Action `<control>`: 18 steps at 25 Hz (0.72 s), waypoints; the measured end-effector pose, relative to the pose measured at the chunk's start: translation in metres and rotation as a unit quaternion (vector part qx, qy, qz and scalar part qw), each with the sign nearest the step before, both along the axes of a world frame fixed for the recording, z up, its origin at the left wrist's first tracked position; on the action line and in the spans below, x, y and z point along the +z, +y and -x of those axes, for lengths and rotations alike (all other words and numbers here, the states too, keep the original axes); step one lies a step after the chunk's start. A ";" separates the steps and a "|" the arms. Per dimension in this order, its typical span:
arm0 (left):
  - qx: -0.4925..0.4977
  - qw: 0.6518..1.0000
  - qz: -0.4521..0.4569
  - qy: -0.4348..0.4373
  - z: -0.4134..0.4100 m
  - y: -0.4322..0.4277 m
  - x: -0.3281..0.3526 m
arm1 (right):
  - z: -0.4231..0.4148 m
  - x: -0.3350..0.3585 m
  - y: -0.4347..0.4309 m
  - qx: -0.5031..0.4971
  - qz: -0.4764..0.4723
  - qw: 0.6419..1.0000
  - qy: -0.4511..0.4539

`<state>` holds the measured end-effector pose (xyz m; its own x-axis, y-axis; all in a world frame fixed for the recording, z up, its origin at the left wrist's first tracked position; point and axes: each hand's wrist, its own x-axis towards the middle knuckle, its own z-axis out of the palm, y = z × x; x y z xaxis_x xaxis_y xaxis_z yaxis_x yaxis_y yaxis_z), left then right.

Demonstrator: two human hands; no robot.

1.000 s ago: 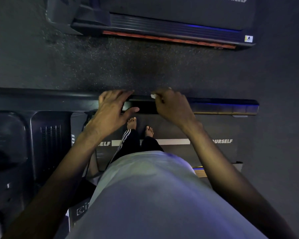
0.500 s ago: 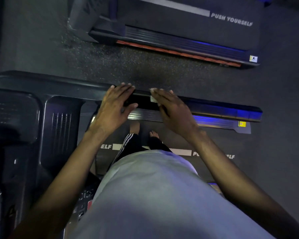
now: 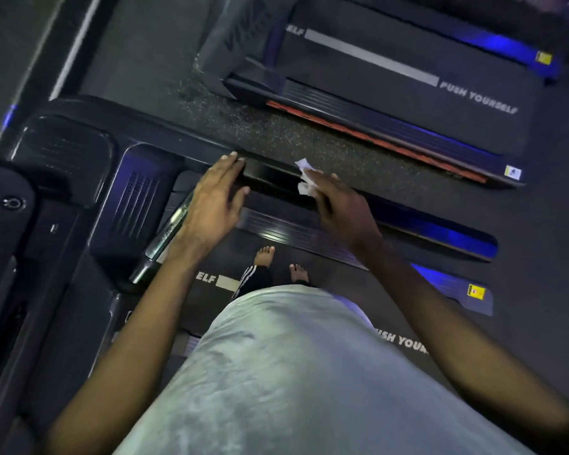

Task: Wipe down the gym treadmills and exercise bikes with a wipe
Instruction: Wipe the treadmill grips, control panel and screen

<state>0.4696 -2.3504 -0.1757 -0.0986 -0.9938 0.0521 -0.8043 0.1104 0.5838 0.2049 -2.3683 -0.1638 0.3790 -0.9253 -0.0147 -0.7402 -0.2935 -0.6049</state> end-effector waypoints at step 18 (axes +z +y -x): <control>0.173 0.973 -0.018 -0.155 -0.022 0.044 -0.010 | -0.067 -0.019 -0.025 0.201 0.106 0.973 0.040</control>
